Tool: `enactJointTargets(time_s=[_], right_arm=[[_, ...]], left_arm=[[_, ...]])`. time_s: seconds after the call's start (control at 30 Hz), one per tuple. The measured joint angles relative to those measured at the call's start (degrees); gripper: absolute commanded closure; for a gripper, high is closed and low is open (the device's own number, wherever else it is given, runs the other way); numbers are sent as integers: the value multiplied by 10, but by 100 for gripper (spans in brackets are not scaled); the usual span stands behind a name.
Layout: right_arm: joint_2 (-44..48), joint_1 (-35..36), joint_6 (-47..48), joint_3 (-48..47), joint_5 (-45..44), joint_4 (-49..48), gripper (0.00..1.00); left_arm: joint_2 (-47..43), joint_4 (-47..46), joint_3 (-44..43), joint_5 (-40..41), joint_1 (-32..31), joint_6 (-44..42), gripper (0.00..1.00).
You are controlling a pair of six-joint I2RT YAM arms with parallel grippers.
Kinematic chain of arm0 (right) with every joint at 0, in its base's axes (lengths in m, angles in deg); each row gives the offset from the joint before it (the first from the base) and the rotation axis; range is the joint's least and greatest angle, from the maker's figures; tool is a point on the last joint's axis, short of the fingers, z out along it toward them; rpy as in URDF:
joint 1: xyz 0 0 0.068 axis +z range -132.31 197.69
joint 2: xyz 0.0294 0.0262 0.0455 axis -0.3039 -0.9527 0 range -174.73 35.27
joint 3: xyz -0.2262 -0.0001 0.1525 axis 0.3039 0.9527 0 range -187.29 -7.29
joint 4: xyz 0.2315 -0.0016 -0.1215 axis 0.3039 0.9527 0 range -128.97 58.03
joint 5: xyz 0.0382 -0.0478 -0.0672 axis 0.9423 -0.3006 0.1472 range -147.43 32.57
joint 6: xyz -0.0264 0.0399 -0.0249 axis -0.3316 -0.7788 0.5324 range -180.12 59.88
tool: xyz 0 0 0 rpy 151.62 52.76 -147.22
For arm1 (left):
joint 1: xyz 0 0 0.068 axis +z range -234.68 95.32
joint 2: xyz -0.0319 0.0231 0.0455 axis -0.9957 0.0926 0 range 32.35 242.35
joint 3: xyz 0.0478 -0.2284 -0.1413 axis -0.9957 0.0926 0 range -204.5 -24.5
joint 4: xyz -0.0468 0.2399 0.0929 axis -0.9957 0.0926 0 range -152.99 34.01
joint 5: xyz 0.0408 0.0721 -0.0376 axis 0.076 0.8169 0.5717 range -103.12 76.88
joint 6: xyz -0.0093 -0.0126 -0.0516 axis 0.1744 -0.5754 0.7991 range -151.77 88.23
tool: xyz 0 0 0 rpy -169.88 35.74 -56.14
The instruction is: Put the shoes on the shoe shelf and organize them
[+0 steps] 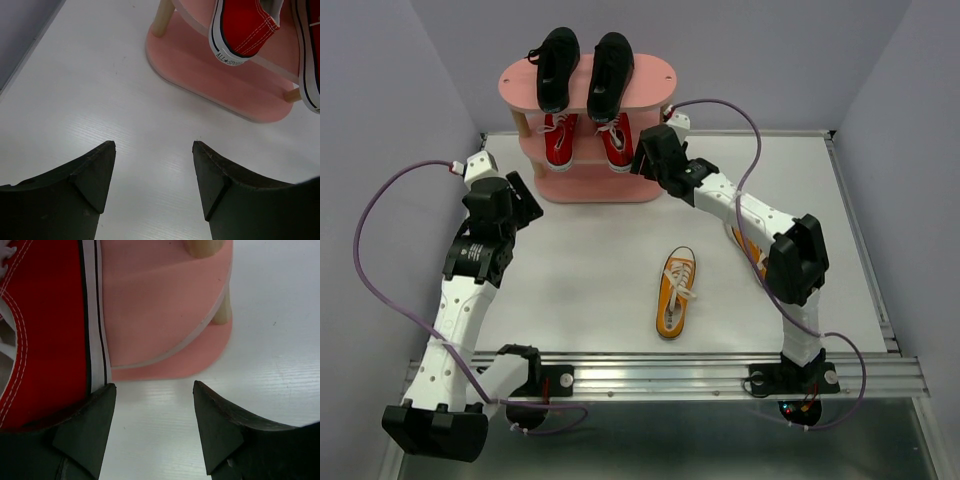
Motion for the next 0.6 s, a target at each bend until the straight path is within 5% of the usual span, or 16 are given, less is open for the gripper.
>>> enactJointTargets(time_s=[0.6], right_arm=[[-79,-7,17,-131,5,30,32]], left_arm=[[0,3,0,7,0,-3,26]])
